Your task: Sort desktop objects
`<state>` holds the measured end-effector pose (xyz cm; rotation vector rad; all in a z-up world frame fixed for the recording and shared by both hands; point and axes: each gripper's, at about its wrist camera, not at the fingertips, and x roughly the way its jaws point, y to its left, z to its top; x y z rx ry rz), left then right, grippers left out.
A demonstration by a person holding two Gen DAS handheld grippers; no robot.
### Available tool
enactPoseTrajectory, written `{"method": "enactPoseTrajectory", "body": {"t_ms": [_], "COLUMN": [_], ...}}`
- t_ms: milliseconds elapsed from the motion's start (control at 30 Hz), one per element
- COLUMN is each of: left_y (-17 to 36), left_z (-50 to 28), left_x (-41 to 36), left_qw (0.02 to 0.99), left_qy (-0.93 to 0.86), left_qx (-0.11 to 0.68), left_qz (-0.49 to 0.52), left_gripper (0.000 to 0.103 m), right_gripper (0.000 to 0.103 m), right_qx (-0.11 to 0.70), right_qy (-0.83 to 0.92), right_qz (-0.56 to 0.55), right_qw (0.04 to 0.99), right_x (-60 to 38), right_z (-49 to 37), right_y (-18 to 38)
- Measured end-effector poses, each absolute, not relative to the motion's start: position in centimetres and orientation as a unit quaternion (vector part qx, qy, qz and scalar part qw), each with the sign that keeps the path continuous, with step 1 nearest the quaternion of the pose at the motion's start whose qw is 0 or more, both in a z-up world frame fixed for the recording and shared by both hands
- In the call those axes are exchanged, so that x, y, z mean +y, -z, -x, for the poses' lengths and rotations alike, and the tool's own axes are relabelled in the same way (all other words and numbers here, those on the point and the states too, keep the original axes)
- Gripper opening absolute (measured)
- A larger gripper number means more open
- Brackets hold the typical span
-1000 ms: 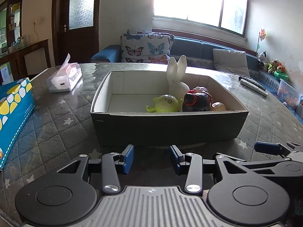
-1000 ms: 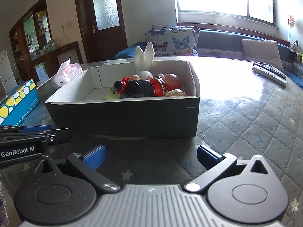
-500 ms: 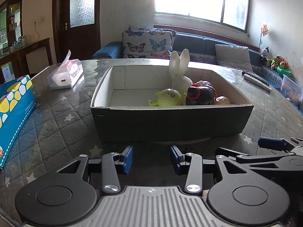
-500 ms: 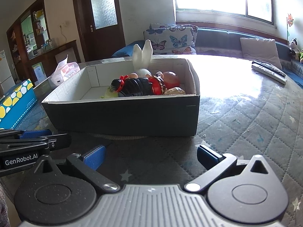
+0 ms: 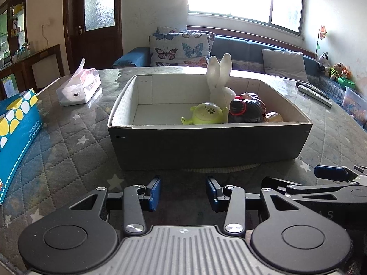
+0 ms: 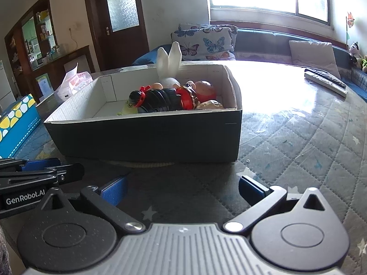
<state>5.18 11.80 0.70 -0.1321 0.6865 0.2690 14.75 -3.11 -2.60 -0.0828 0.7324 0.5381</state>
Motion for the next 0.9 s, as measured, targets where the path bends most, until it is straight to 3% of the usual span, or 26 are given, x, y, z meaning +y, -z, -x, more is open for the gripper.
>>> {"method": "enactPoseTrajectory", "body": {"t_ms": [900], "left_y": [-0.7], "left_z": [-6.8], "left_x": [12.0], "left_qw": [0.924], "left_qy": [-0.148], "left_qx": [0.348], "left_qz": [0.050], "left_gripper": [0.043], "right_gripper": [0.103], "right_qx": [0.376], "right_qy": [-0.260], "right_qz": [0.042], "right_qw": [0.889], "right_x": [-2.3], "right_z": [-16.2], "right_y": [3.1]}}
